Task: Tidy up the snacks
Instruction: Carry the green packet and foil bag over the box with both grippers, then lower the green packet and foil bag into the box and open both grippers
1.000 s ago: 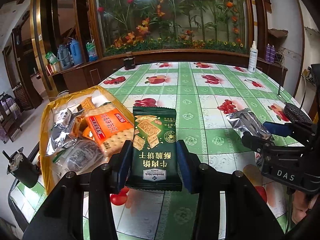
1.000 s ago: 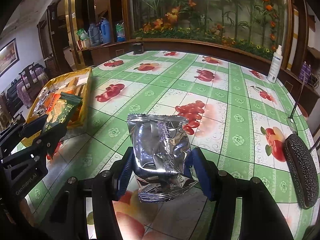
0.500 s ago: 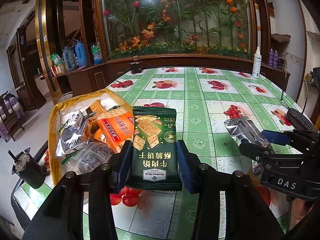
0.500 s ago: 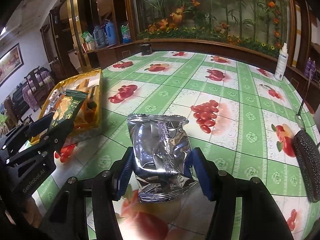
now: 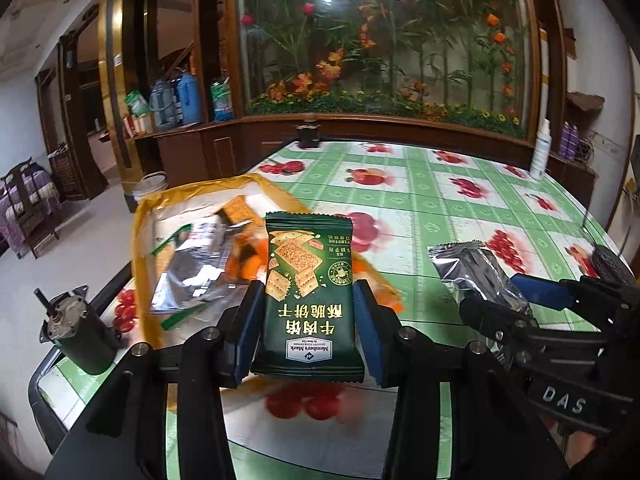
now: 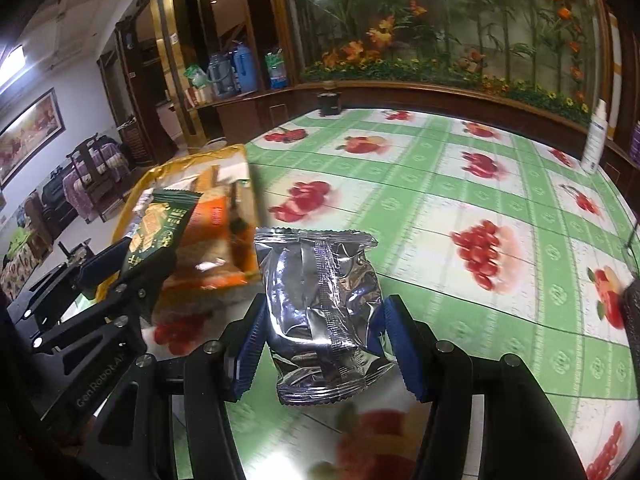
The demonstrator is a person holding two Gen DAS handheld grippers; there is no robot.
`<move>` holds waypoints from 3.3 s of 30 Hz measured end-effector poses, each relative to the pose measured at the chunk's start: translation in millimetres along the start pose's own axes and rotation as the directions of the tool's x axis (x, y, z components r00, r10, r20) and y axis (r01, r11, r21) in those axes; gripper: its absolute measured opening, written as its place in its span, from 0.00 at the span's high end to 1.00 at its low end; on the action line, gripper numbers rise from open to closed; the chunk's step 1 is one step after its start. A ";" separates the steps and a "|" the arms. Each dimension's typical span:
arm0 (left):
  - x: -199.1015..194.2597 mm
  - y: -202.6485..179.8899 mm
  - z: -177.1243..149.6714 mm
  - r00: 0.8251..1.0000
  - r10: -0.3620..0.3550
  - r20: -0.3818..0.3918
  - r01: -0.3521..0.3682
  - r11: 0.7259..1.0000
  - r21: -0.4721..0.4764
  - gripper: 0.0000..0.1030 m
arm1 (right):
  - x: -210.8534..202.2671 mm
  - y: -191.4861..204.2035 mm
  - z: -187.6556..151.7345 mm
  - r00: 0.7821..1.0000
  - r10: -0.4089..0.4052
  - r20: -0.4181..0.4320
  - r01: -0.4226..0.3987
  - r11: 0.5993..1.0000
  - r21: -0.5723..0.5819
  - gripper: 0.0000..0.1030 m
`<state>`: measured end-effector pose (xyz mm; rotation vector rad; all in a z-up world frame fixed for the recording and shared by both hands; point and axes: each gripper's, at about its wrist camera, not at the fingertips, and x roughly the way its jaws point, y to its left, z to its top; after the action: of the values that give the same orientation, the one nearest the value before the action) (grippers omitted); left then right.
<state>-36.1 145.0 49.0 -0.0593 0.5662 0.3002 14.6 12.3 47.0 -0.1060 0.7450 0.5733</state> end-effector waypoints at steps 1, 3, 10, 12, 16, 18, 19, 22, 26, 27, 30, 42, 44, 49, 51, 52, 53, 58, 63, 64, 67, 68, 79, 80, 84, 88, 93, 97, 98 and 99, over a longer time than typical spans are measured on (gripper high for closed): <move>1.7 6.5 0.6 1.000 0.009 -0.003 -0.009 1.000 -0.013 0.59 | 1.5 5.4 2.2 1.000 0.007 0.002 -0.007 1.000 -0.007 0.43; 5.8 16.5 0.6 1.000 0.023 -0.010 -0.024 0.999 -0.033 0.59 | 5.9 19.8 6.8 1.000 0.025 0.001 -0.025 0.999 -0.029 0.43; 25.5 55.9 0.7 0.997 0.067 -0.049 -0.072 0.992 -0.104 0.58 | 25.7 64.1 19.8 0.998 0.058 -0.019 -0.060 0.993 -0.104 0.43; 33.9 64.1 2.3 0.996 0.060 -0.068 -0.067 0.991 -0.118 0.58 | 33.2 71.4 23.9 0.997 0.068 -0.030 -0.070 0.991 -0.111 0.43; 42.5 73.4 3.2 0.995 0.045 -0.086 -0.057 0.988 -0.142 0.58 | 47.4 80.6 36.7 0.997 0.070 -0.023 -0.072 0.991 -0.111 0.43; 45.8 77.1 1.8 0.995 0.032 -0.098 -0.048 0.985 -0.164 0.59 | 55.0 82.0 44.3 0.997 0.078 -0.029 -0.080 0.992 -0.097 0.43; 47.1 79.3 1.3 0.995 0.021 -0.100 -0.039 0.983 -0.181 0.59 | 58.7 81.9 47.4 0.997 0.077 -0.030 -0.079 0.993 -0.091 0.43; 50.8 82.8 1.6 0.994 0.023 -0.105 -0.043 0.981 -0.188 0.59 | 72.9 84.8 61.4 0.996 0.072 -0.044 -0.076 0.993 -0.092 0.43; 51.4 80.6 1.3 0.994 0.038 -0.106 -0.056 0.984 -0.170 0.58 | 97.5 92.2 85.9 0.991 0.101 -0.082 -0.108 0.991 -0.077 0.43; 52.3 79.0 1.2 0.993 0.043 -0.108 -0.061 0.984 -0.165 0.59 | 105.5 95.9 92.1 0.989 0.108 -0.103 -0.117 0.990 -0.083 0.43; 53.8 76.8 2.4 0.993 0.054 -0.108 -0.071 0.985 -0.159 0.59 | 126.8 104.5 109.6 0.977 0.138 -0.162 -0.148 0.988 -0.051 0.43; 56.5 70.5 -0.4 0.990 0.073 -0.116 -0.091 0.984 -0.153 0.58 | 168.9 134.3 124.0 0.967 0.110 -0.229 -0.144 0.980 -0.138 0.42; 56.4 71.1 -0.2 0.990 0.079 -0.114 -0.097 0.982 -0.161 0.58 | 163.6 134.8 122.9 0.969 0.116 -0.220 -0.151 0.977 -0.151 0.41; 55.2 71.3 -1.6 0.990 0.081 -0.115 -0.101 0.980 -0.171 0.58 | 139.8 130.4 123.2 0.975 0.158 -0.156 -0.181 0.972 -0.147 0.42; 55.3 72.4 -0.8 0.990 0.082 -0.114 -0.101 0.980 -0.173 0.58 | 135.5 129.0 124.4 0.975 0.166 -0.145 -0.186 0.973 -0.137 0.42; 55.0 72.6 -0.9 0.990 0.084 -0.114 -0.103 0.979 -0.175 0.58 | 133.6 129.2 124.3 0.975 0.172 -0.144 -0.191 0.972 -0.134 0.42; 54.2 72.8 -1.4 0.990 0.083 -0.114 -0.102 0.979 -0.177 0.58 | 132.3 128.8 123.6 0.974 0.177 -0.144 -0.196 0.971 -0.133 0.42; 56.0 75.7 0.5 0.990 0.086 -0.115 -0.105 0.979 -0.177 0.58 | 127.6 129.6 118.9 0.975 0.170 -0.143 -0.190 0.972 -0.141 0.41; 56.2 77.6 0.1 0.990 0.087 -0.115 -0.107 0.978 -0.181 0.58 | 121.0 129.1 115.7 0.974 0.176 -0.142 -0.196 0.970 -0.141 0.42; 56.2 77.9 0.1 0.990 0.087 -0.114 -0.107 0.977 -0.182 0.58 | 119.2 129.0 115.0 0.975 0.175 -0.138 -0.194 0.971 -0.143 0.42; 55.1 78.5 0.1 0.990 0.093 -0.110 -0.112 0.977 -0.182 0.58 | 116.2 127.7 113.7 0.975 0.174 -0.136 -0.193 0.971 -0.144 0.42; 54.7 78.9 -0.2 0.990 0.094 -0.109 -0.112 0.977 -0.182 0.58 | 114.7 126.9 113.3 0.976 0.175 -0.134 -0.193 0.971 -0.143 0.42; 50.5 70.9 0.1 0.989 0.115 -0.089 -0.128 0.979 -0.158 0.58 | 91.9 105.6 104.3 0.979 0.176 -0.101 -0.186 0.978 -0.099 0.42; 49.9 70.2 0.3 0.990 0.116 -0.085 -0.128 0.979 -0.156 0.58 | 87.9 102.6 103.5 0.980 0.177 -0.094 -0.186 0.978 -0.092 0.42; 45.5 68.5 1.0 0.990 0.126 -0.067 -0.135 0.979 -0.150 0.58 | 72.2 90.9 98.5 0.982 0.177 -0.062 -0.181 0.981 -0.075 0.42; 41.9 64.1 1.3 0.990 0.127 -0.055 -0.134 0.981 -0.140 0.54 | 58.8 81.5 89.3 0.982 0.180 -0.048 -0.183 0.981 -0.066 0.41; 32.9 56.6 0.8 0.991 0.133 -0.033 -0.136 0.983 -0.125 0.41 | 42.1 68.2 73.6 0.980 0.197 -0.035 -0.199 0.979 -0.051 0.39; 24.2 54.7 0.0 0.990 0.141 -0.022 -0.142 0.983 -0.115 0.39 | 26.2 52.5 57.3 0.978 0.205 -0.023 -0.206 0.977 -0.049 0.37; 22.3 54.2 -0.4 0.990 0.141 -0.022 -0.143 0.984 -0.110 0.39 | 23.0 48.8 54.0 0.978 0.206 -0.020 -0.207 0.977 -0.048 0.37; 20.3 53.8 -0.7 0.990 0.142 -0.020 -0.143 0.984 -0.108 0.36 | 19.4 43.5 49.6 0.978 0.206 -0.018 -0.207 0.977 -0.044 0.35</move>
<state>-36.1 201.6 38.9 -0.1268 0.5670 0.4705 33.4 72.1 75.3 -0.0749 0.7609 0.7888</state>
